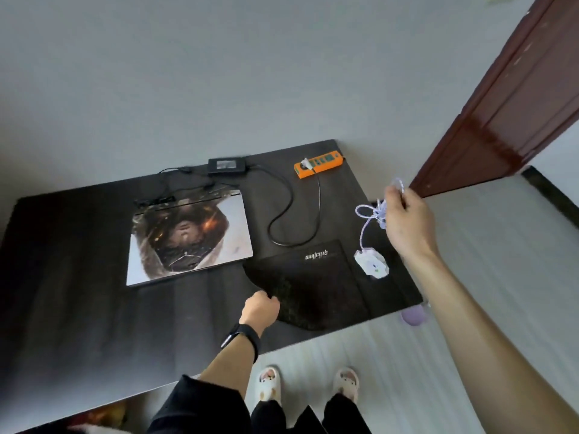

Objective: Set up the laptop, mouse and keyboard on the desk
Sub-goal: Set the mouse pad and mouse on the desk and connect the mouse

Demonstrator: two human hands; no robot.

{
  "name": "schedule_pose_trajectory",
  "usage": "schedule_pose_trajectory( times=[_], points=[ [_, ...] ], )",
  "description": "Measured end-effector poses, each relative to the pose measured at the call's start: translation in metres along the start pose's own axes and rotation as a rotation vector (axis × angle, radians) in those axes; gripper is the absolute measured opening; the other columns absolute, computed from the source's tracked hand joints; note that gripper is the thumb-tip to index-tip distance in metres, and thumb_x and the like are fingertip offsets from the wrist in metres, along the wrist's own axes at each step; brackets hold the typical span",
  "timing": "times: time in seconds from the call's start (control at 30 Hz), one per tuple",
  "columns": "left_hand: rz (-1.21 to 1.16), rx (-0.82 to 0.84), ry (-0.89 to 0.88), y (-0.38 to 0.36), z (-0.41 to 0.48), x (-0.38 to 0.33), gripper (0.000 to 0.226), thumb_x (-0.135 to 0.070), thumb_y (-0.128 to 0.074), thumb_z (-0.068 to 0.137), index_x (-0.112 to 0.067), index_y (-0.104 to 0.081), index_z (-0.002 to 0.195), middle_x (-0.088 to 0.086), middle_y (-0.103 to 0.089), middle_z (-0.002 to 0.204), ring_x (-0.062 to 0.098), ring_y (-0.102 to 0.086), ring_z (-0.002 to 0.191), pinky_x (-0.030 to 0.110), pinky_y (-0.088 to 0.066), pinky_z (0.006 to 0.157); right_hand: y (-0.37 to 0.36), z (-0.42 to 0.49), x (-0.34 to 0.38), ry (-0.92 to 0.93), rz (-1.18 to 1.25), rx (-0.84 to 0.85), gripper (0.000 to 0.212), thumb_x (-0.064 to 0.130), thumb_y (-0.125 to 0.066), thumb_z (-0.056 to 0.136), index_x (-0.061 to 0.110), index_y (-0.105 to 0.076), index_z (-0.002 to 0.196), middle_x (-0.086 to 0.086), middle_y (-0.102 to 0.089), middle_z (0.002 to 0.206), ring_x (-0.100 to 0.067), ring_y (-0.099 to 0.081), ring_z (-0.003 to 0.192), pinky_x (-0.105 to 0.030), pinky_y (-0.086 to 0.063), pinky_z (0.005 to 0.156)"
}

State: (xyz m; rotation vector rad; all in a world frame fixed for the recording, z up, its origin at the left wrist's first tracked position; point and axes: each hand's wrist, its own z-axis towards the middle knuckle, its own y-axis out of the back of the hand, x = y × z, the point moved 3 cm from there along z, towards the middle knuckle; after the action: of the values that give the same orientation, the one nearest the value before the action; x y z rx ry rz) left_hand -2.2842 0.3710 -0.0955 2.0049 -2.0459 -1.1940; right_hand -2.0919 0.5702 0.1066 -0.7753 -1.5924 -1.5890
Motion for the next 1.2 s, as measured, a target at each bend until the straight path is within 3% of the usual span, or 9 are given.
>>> schedule_pose_trajectory(
  times=[0.23, 0.47, 0.6, 0.73, 0.83, 0.97, 1.03, 1.1, 1.2],
  points=[
    [0.103, -0.190, 0.330, -0.025, -0.003, 0.026, 0.057, -0.028, -0.053, 0.087, -0.008, -0.038, 0.138, 0.015, -0.038, 0.143, 0.035, -0.035, 0.133, 0.046, -0.036, 0.107, -0.036, 0.025, -0.030, 0.010, 0.086, 0.314, 0.043, 0.038, -0.048, 0.098, 0.008, -0.041, 0.068, 0.005, -0.045, 0.059, -0.007, -0.040, 0.055, -0.031, -0.032, 0.059],
    [-0.132, -0.240, -0.163, -0.059, -0.019, -0.086, 0.086, -0.042, -0.073, 0.080, -0.026, -0.026, 0.151, 0.005, -0.035, 0.148, 0.024, -0.036, 0.136, 0.036, -0.036, 0.110, -0.038, 0.038, -0.063, -0.207, 0.264, 0.596, 0.034, 0.033, -0.054, 0.097, 0.007, -0.051, 0.075, -0.004, -0.048, 0.072, -0.015, -0.039, 0.064, -0.029, -0.029, 0.059],
    [-0.177, -0.240, -0.470, -0.063, -0.037, -0.161, 0.104, -0.034, -0.081, 0.069, -0.037, -0.020, 0.152, -0.008, -0.033, 0.146, 0.007, -0.038, 0.129, 0.024, -0.036, 0.105, -0.032, 0.055, -0.080, -0.376, 0.284, 0.701, 0.041, 0.028, -0.052, 0.093, 0.021, -0.044, 0.054, 0.008, -0.044, 0.058, -0.004, -0.032, 0.039, -0.024, -0.022, 0.047],
    [-0.280, 0.052, -0.512, -0.072, -0.040, -0.196, 0.103, -0.025, -0.077, 0.057, -0.037, -0.030, 0.148, -0.004, -0.040, 0.144, 0.012, -0.049, 0.123, 0.028, -0.047, 0.098, -0.021, 0.064, -0.098, -0.494, 0.362, 0.868, 0.039, 0.028, -0.049, 0.095, 0.022, -0.039, 0.058, 0.010, -0.035, 0.052, -0.004, -0.024, 0.034, -0.021, -0.014, 0.039],
    [-0.205, 0.102, -0.521, -0.076, -0.035, -0.207, 0.115, -0.027, -0.084, 0.054, -0.042, -0.022, 0.150, -0.006, -0.039, 0.144, 0.016, -0.056, 0.118, 0.035, -0.049, 0.100, -0.013, 0.072, -0.107, -0.472, 0.371, 1.013, 0.038, 0.023, -0.046, 0.094, 0.025, -0.030, 0.059, 0.008, -0.024, 0.059, -0.005, -0.021, 0.043, -0.024, -0.010, 0.044],
    [0.079, 0.086, -0.476, -0.075, -0.039, -0.213, 0.048, -0.044, -0.081, 0.068, -0.035, -0.061, 0.111, -0.012, -0.069, 0.104, 0.010, -0.064, 0.101, 0.033, -0.052, 0.091, -0.015, 0.083, -0.116, -0.419, 0.345, 1.130, 0.036, 0.026, -0.046, 0.094, 0.023, -0.035, 0.059, 0.004, -0.029, 0.059, -0.009, -0.019, 0.048, -0.029, -0.011, 0.051],
    [0.154, -0.037, -0.454, -0.069, -0.041, -0.215, 0.033, -0.051, -0.071, 0.079, -0.022, -0.066, 0.093, -0.007, -0.071, 0.083, 0.013, -0.068, 0.079, 0.030, -0.054, 0.074, -0.019, 0.089, -0.122, -0.433, 0.407, 1.016, 0.027, 0.031, -0.048, 0.096, 0.019, -0.051, 0.072, 0.000, -0.043, 0.066, -0.011, -0.029, 0.048, -0.027, -0.019, 0.050],
    [0.019, -0.133, -0.441, -0.057, -0.041, -0.214, 0.039, -0.053, -0.062, 0.087, -0.014, -0.065, 0.081, -0.002, -0.070, 0.070, 0.011, -0.063, 0.061, 0.029, -0.052, 0.063, -0.025, 0.097, -0.139, -0.375, 0.292, 0.819, 0.022, 0.037, -0.051, 0.097, 0.017, -0.058, 0.101, 0.000, -0.061, 0.087, -0.013, -0.049, 0.055, -0.027, -0.036, 0.051],
    [-0.498, -0.173, -0.300, -0.039, -0.038, -0.202, 0.035, -0.043, -0.061, 0.093, -0.012, -0.062, 0.078, 0.005, -0.065, 0.069, 0.013, -0.061, 0.055, 0.034, -0.058, 0.062, -0.044, 0.092, -0.175, -0.156, -0.101, 0.752, 0.051, 0.037, -0.061, 0.086, 0.020, -0.048, 0.132, 0.001, -0.060, 0.122, -0.020, -0.065, 0.095, -0.036, -0.050, 0.082]
  ],
)
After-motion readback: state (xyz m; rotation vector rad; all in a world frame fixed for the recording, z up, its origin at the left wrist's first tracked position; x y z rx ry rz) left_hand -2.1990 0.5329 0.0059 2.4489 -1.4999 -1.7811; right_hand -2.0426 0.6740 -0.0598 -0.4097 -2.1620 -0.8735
